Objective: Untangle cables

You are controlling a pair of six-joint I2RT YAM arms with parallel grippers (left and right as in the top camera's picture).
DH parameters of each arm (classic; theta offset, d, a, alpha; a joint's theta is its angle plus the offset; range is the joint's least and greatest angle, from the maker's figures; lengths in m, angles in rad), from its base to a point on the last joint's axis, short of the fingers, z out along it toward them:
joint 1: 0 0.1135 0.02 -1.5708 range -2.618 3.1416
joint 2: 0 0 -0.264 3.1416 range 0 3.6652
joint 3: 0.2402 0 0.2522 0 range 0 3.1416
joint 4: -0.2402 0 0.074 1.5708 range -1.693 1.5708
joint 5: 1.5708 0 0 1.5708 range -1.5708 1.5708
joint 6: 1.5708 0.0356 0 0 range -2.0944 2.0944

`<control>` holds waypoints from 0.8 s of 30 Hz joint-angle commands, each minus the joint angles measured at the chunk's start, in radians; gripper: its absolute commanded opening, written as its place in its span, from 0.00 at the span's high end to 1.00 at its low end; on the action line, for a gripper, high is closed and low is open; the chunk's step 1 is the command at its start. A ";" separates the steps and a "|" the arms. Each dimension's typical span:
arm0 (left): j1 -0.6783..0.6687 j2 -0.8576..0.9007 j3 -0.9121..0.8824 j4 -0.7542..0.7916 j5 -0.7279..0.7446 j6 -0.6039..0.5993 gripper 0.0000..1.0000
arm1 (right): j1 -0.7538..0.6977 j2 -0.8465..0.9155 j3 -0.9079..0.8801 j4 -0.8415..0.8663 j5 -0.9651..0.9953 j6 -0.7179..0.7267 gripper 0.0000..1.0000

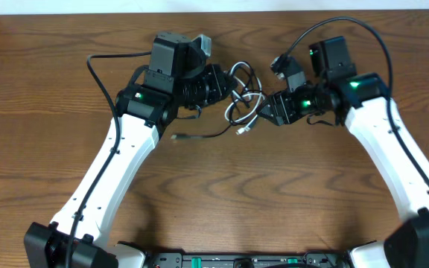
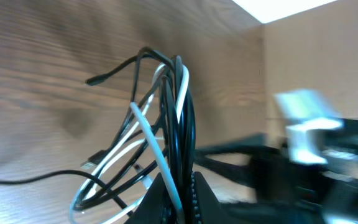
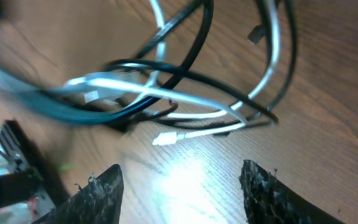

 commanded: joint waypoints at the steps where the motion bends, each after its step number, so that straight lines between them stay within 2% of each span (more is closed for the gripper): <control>1: -0.001 -0.013 -0.003 0.043 0.137 -0.104 0.93 | 0.006 0.063 0.011 0.027 0.016 -0.053 0.43; 4: -0.001 -0.013 -0.003 0.051 0.171 -0.117 0.93 | 0.005 0.098 0.011 0.082 0.051 0.001 0.45; 5: -0.001 -0.013 -0.003 0.051 0.182 -0.120 0.93 | 0.005 0.107 0.011 0.104 0.092 0.058 0.45; 7: -0.001 -0.014 -0.003 0.051 0.219 -0.120 0.93 | -0.012 0.124 0.011 0.155 0.269 0.282 0.44; 9: -0.001 -0.018 -0.003 0.058 0.260 -0.119 0.93 | -0.042 0.130 0.011 0.184 0.360 0.416 0.43; 13: -0.001 -0.038 -0.003 0.121 0.320 -0.119 0.93 | -0.104 0.150 0.011 0.233 0.364 0.462 0.43; 24: 0.049 -0.148 -0.003 0.241 0.318 -0.128 0.93 | -0.233 0.210 0.011 0.217 0.306 0.468 0.41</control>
